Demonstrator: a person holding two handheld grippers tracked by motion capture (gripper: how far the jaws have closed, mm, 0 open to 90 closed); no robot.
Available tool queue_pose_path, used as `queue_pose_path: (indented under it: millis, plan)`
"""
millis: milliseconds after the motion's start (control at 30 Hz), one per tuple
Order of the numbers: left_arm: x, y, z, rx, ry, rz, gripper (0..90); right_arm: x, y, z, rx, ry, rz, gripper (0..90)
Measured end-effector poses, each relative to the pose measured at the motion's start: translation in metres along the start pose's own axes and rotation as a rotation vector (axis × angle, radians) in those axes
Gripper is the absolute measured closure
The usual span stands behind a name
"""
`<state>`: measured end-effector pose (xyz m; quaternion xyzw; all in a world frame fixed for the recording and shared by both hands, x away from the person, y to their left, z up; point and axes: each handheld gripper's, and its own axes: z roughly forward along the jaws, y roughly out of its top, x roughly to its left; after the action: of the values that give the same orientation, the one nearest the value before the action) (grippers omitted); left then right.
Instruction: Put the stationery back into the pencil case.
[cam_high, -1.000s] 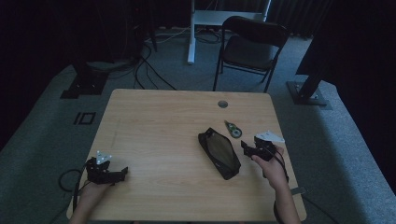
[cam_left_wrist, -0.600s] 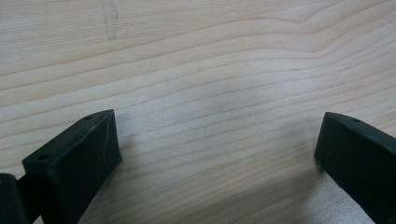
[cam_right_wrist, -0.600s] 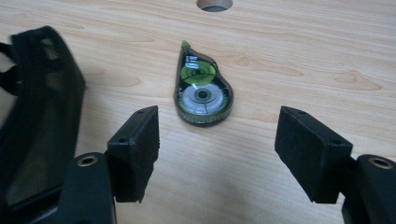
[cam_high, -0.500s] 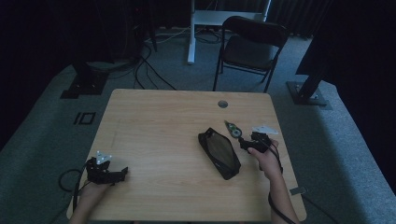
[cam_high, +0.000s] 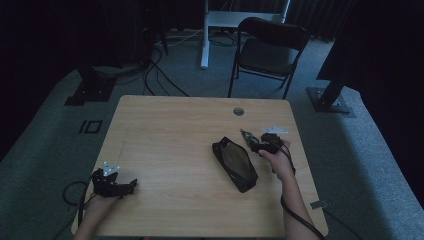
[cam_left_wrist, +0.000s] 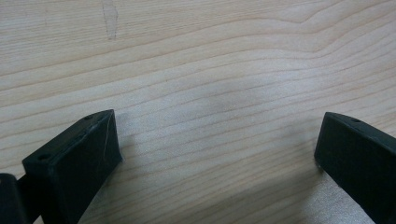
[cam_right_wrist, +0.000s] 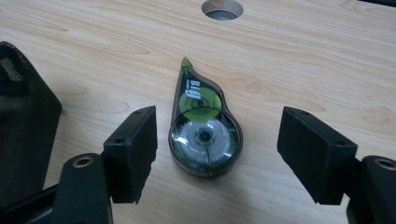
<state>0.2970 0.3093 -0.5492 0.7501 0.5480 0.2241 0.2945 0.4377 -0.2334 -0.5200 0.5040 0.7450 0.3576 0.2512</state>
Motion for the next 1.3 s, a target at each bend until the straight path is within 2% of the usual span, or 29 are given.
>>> queue_pose_path:
  millis: [367, 567, 800, 1133, 1233, 1300]
  plan:
    - [0.000, 0.000, 0.000, 0.000, 0.000, 0.000, 0.2, 0.005, 0.010, 0.024, 0.046, 0.024, -0.045, 27.6]
    - [0.000, 0.000, 0.000, 0.000, 0.000, 0.000, 0.2, 0.005, 0.010, 0.038, 0.082, 0.019, -0.061, 27.1]
    - [0.000, 0.000, 0.000, 0.000, 0.000, 0.000, 0.2, 0.001, 0.008, 0.048, 0.106, 0.007, -0.048, 26.9]
    - [0.000, 0.000, 0.000, 0.000, 0.000, 0.000, 0.2, 0.003, 0.009, 0.053, 0.097, 0.054, -0.022, 29.6]
    - [0.000, 0.000, 0.000, 0.000, 0.000, 0.000, 0.2, 0.004, 0.009, 0.053, 0.091, 0.062, -0.028, 34.9]
    - [0.000, 0.000, 0.000, 0.000, 0.000, 0.000, 0.2, 0.005, 0.010, 0.051, 0.104, 0.068, -0.034, 44.2]
